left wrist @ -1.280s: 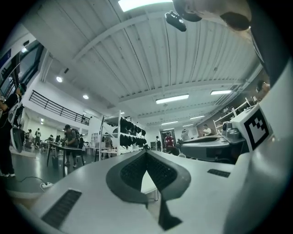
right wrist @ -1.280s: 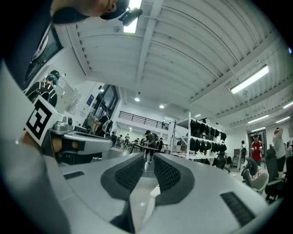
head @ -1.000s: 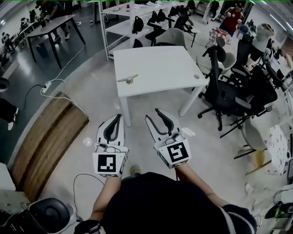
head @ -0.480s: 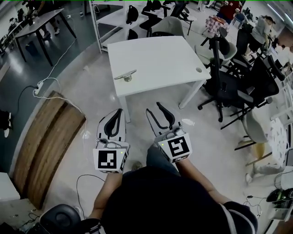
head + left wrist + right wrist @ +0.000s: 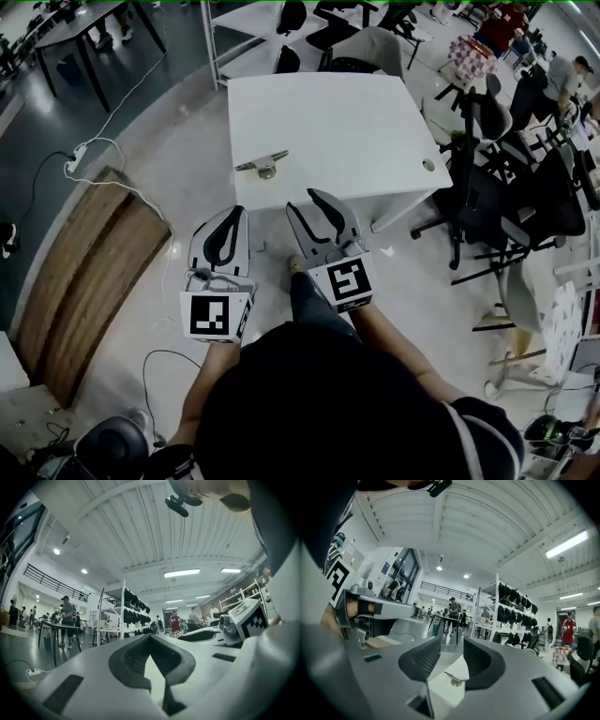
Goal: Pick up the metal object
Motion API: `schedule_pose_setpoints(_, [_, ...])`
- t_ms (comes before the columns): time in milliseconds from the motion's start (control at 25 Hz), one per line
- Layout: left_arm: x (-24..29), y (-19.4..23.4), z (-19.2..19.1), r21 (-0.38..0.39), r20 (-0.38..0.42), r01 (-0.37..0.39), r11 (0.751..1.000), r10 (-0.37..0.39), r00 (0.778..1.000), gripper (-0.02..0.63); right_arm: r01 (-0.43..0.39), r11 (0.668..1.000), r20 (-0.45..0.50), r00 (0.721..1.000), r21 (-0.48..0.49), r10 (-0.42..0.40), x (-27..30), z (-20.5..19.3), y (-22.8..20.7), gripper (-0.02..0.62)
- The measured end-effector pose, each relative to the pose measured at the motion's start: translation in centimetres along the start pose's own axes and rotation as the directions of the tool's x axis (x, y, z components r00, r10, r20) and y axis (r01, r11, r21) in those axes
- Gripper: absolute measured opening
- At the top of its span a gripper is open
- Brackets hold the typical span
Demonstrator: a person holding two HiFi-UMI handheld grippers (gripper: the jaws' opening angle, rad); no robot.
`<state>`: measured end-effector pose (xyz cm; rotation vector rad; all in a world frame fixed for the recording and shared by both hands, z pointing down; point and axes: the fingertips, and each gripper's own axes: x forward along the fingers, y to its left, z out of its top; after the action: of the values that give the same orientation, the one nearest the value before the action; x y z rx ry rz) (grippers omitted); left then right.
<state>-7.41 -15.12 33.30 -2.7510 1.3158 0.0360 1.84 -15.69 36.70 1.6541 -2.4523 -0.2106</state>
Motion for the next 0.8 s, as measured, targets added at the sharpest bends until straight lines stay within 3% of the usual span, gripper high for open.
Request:
schedule_pose_setpoints(200, [6.7,3.3,-2.2,-0.015,-0.042,-0.080,0.997,0.080,0.996,0.023,-0.113,0.991,-0.093,0.990,-0.065,0.107,7.4,-3.4,-3.8,0.155])
schedule_pose_setpoints(440, [12.5,8.0,-5.0,-0.008,-0.097,-0.191,0.982,0.189,0.977,0.023,-0.264,0.954,-0.188,0.953,-0.139,0.236,15.6,-8.2,-5.8,0.155])
schedule_pose_setpoints(560, [14.0,9.3,-6.4,0.000,-0.129,-0.251,0.968,0.248,0.960,0.023,-0.373,0.905,-0.241,0.915,-0.203,0.324,18.4,-11.2,-5.8,0.155])
schedule_pose_setpoints(800, [15.7,10.6,-10.1,-0.012,-0.194,-0.332,0.943,0.323,0.926,0.023,-0.556,0.791,-0.373,0.812,-0.256,0.449,21.2,-17.3,-4.3,0.155])
